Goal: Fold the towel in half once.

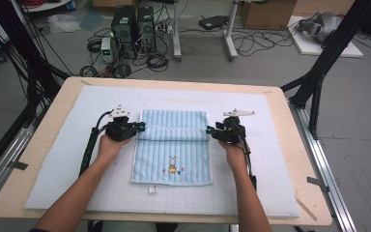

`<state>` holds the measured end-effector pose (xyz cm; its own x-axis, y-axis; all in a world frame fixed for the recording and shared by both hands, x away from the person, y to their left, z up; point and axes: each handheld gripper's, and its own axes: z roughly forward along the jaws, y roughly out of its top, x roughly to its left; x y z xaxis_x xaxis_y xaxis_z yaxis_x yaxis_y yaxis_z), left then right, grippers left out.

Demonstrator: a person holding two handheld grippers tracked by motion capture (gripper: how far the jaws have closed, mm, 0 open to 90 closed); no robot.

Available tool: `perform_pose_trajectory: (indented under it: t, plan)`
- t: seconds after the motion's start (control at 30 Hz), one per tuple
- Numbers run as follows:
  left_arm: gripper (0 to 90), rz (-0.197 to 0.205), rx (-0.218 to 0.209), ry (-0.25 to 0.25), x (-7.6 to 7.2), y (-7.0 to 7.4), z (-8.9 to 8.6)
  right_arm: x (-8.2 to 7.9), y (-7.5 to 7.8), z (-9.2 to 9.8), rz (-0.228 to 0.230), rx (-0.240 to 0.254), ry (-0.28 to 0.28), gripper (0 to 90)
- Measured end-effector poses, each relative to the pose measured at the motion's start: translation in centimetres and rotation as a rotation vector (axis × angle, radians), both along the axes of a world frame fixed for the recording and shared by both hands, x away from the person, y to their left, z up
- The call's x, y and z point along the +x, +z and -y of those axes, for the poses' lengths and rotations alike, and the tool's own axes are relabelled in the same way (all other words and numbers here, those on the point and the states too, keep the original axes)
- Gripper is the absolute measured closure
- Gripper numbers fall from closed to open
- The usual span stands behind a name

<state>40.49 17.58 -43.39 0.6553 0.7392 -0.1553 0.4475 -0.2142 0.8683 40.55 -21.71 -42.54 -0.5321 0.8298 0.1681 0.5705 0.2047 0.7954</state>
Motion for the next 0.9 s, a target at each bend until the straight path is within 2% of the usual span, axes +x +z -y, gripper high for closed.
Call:
perform_pose_trajectory:
  t: [0.1,0.17,0.23,0.3,0.33,0.43,0.53,0.63,0.73,0.9]
  plan:
    - [86.2,0.011,-0.015,-0.008,-0.4,0.1,0.0,0.8,-0.4,-0.7,-0.033,0.038,0.009,50.3]
    - [86.2,0.010,-0.034,-0.007,-0.7,0.1,-0.2,1.3,-0.7,-1.0,-0.044,0.046,0.008,53.9]
    - [86.2,0.008,-0.047,-0.011,-0.9,0.0,-0.3,1.5,-1.3,-1.5,-0.088,0.014,0.029,61.1]
    - [86.2,0.001,-0.052,-0.018,-1.2,0.1,-0.5,1.5,-1.6,-1.7,-0.117,-0.011,0.054,77.1]
    - [86.2,0.007,-0.053,-0.017,-1.3,0.1,-0.5,1.3,-1.5,-1.8,-0.102,-0.024,0.070,81.9]
    - [86.2,0.022,-0.060,-0.024,-2.0,0.3,-0.6,0.6,-1.0,-2.4,-0.041,-0.100,0.090,82.2]
    - [86.2,0.030,-0.075,-0.029,-2.8,0.4,-0.7,-0.3,-0.5,-2.3,-0.006,-0.094,0.096,82.0]
    - [86.3,0.036,-0.085,-0.039,-3.6,0.4,-1.1,-1.4,-0.2,-2.1,-0.003,-0.102,0.101,81.7]
    - [86.3,0.046,-0.093,-0.044,-4.2,0.3,-1.2,-2.6,0.2,-1.9,0.042,-0.108,0.108,81.8]
    - [86.3,0.055,-0.093,-0.059,-5.3,0.2,-1.3,-4.4,0.4,-1.6,0.062,-0.096,0.112,81.9]
